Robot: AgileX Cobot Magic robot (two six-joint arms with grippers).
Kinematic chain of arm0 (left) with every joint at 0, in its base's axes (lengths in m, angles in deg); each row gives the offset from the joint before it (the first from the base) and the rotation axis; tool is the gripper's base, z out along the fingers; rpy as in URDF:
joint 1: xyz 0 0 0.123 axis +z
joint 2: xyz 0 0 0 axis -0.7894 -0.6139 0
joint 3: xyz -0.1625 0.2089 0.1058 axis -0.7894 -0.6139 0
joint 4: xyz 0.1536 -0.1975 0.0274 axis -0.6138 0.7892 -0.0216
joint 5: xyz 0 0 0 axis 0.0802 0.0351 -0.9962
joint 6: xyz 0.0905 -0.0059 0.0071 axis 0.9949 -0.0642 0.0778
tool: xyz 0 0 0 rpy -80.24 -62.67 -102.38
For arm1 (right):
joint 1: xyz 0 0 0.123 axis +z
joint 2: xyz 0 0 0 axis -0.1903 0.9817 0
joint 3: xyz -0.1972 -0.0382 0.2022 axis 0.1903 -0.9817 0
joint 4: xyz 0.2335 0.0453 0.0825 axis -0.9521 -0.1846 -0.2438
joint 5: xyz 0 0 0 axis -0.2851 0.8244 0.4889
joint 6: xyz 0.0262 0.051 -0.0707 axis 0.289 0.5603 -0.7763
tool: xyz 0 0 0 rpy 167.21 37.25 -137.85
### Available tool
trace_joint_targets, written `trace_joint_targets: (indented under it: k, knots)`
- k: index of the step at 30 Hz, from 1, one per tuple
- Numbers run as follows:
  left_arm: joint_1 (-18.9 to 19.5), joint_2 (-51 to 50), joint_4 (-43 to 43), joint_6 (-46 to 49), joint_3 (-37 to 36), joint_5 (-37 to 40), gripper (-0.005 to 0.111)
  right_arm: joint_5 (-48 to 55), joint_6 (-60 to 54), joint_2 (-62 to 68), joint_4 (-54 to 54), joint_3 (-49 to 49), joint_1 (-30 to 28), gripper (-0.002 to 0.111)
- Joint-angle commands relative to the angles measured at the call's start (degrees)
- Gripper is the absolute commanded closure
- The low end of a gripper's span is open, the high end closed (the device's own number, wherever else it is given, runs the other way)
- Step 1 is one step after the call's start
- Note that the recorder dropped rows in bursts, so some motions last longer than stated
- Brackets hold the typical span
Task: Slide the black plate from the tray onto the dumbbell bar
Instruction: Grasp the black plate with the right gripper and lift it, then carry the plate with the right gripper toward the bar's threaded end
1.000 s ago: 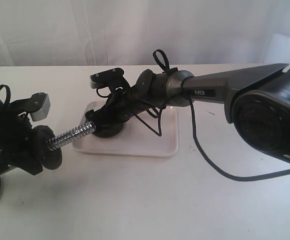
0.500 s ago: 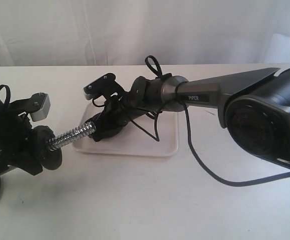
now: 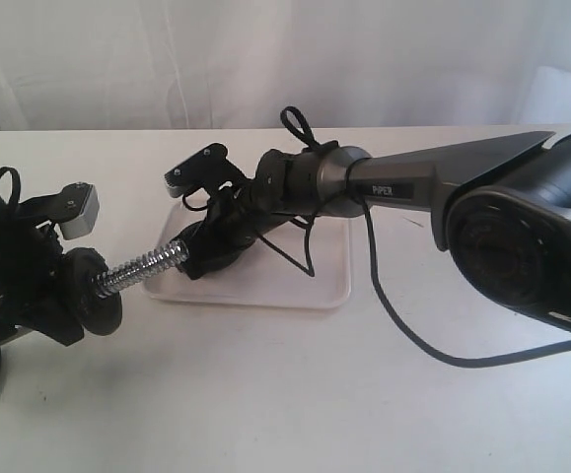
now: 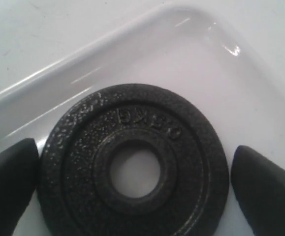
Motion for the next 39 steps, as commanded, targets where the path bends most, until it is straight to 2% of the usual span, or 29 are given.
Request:
trace_joint_targets:
  k: [1,4,8,10,16,17,25,32,36,38,39]
  knots:
    - [0.2,2.9,6.0,0.0,0.6,5.3,0.107,2.1,-0.1,0.2,2.7,-0.3,0.1,0.01]
    - [0.2,2.9,6.0,0.0,0.6,5.3,0.107,2.1,0.0,0.2,2.7,-0.3,0.1,0.013]
    - [0.2,2.9,6.0,0.0,0.6,5.3,0.107,2.9,0.6,0.2,2.7,-0.3,0.1,0.027]
    - [0.2,2.9,6.0,0.0,0.6,5.3,0.107,3.3,1.1,0.2,2.7,-0.3,0.1,0.041]
    - [0.2,2.9,6.0,0.0,0.6,5.3,0.107,4.0,1.1,0.2,2.8,-0.3,0.1,0.105]
    - [0.2,2.9,6.0,0.0,0.6,5.3,0.107,3.9,1.3,0.2,2.8,-0.3,0.0,0.108]
    - [0.2,2.9,6.0,0.0,0.6,5.5,0.107,4.6,2.4,-3.0,2.3,-0.3,-0.9,0.108]
    - [0.2,2.9,6.0,0.0,0.6,5.5,0.107,9.8,7.2,-8.3,1.7,-0.3,-5.7,0.108]
    - [0.2,2.9,6.0,0.0,0.6,5.5,0.107,14.1,6.5,-10.1,-2.9,-0.3,-9.2,0.108]
    - [0.2,2.9,6.0,0.0,0.6,5.5,0.107,17.4,4.3,-11.0,-7.5,-0.3,-11.4,0.108]
    - [0.2,2.9,6.0,0.0,0.6,5.5,0.107,20.3,0.9,-11.5,-13.1,-0.3,-13.3,0.108]
